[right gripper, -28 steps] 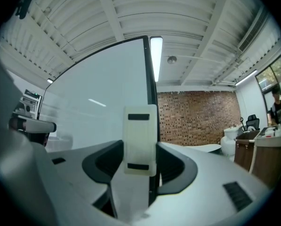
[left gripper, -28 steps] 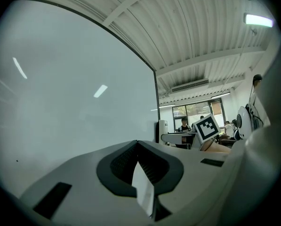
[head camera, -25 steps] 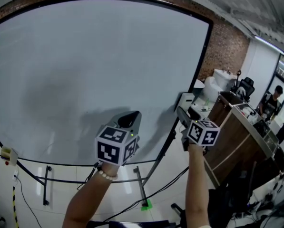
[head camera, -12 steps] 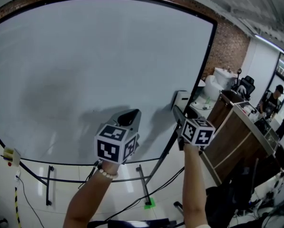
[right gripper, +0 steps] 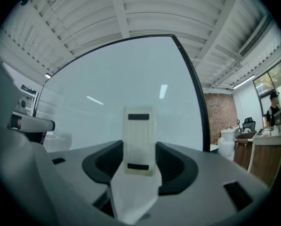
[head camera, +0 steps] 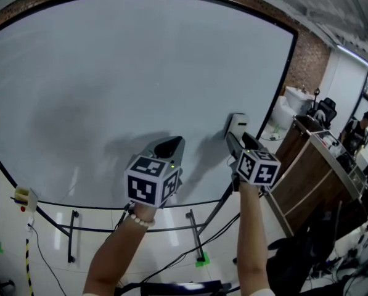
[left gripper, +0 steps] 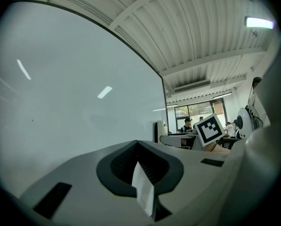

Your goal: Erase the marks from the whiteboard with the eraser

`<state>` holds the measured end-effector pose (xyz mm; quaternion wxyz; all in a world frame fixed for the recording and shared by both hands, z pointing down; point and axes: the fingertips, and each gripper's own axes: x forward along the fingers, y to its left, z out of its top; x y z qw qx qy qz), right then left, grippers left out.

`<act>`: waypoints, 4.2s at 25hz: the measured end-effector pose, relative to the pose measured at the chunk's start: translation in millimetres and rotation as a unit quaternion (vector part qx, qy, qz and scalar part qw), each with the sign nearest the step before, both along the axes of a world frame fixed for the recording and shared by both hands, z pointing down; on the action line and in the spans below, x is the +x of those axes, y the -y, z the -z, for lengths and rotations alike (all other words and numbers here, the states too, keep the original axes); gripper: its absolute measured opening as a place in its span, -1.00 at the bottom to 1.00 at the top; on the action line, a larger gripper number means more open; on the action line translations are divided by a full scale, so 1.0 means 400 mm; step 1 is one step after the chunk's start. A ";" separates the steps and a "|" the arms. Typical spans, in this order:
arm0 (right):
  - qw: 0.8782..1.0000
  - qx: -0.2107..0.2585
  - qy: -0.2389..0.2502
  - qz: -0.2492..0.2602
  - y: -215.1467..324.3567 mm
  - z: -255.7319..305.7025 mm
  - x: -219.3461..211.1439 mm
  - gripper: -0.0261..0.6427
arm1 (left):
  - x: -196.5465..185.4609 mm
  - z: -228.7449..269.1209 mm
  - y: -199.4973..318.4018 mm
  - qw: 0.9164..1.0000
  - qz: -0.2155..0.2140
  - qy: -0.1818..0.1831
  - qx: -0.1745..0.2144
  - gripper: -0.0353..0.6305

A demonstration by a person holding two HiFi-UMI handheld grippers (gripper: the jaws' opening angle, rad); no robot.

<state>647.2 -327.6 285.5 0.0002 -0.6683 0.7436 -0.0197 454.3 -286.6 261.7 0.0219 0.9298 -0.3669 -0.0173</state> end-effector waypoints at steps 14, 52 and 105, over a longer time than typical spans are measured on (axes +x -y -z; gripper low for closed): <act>1.000 -0.006 -0.006 0.003 -0.001 0.002 -0.268 -0.19 | -0.234 -0.002 -0.001 1.000 -0.003 -0.004 -0.007 -0.93; 0.999 -0.013 -0.021 0.021 0.001 -0.019 -0.945 -0.19 | -0.773 -0.086 0.030 0.998 0.042 -0.005 -0.045 -0.93; 0.999 0.003 -0.020 0.037 -0.004 -0.014 -2.273 -0.19 | -2.010 -0.162 0.004 0.994 0.090 0.003 -0.064 -0.93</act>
